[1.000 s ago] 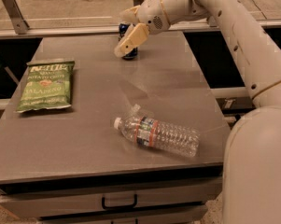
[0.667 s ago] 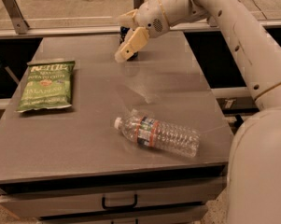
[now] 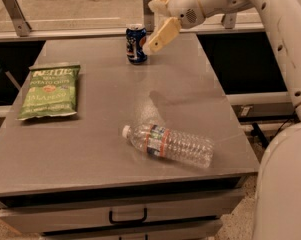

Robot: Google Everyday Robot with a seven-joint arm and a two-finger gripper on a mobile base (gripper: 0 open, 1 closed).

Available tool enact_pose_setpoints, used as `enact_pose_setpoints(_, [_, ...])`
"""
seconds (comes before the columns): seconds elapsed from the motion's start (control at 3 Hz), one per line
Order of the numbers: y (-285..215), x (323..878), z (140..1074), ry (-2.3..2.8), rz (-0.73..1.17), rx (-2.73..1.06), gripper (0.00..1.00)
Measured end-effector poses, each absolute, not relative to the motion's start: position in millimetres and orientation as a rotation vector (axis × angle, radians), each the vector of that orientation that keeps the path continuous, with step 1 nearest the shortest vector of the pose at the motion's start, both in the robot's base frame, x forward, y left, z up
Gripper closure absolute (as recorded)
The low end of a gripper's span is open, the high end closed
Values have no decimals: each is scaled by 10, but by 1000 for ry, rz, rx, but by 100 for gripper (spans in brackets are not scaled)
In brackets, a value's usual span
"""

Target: Knock pepsi can over

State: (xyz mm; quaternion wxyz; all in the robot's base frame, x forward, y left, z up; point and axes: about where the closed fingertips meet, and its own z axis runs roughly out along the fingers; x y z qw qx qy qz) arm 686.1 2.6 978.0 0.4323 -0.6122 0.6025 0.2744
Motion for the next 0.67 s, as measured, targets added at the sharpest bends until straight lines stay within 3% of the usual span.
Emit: enact_pose_setpoints(0.67, [46,7413,9485,1518,581,-1496,0])
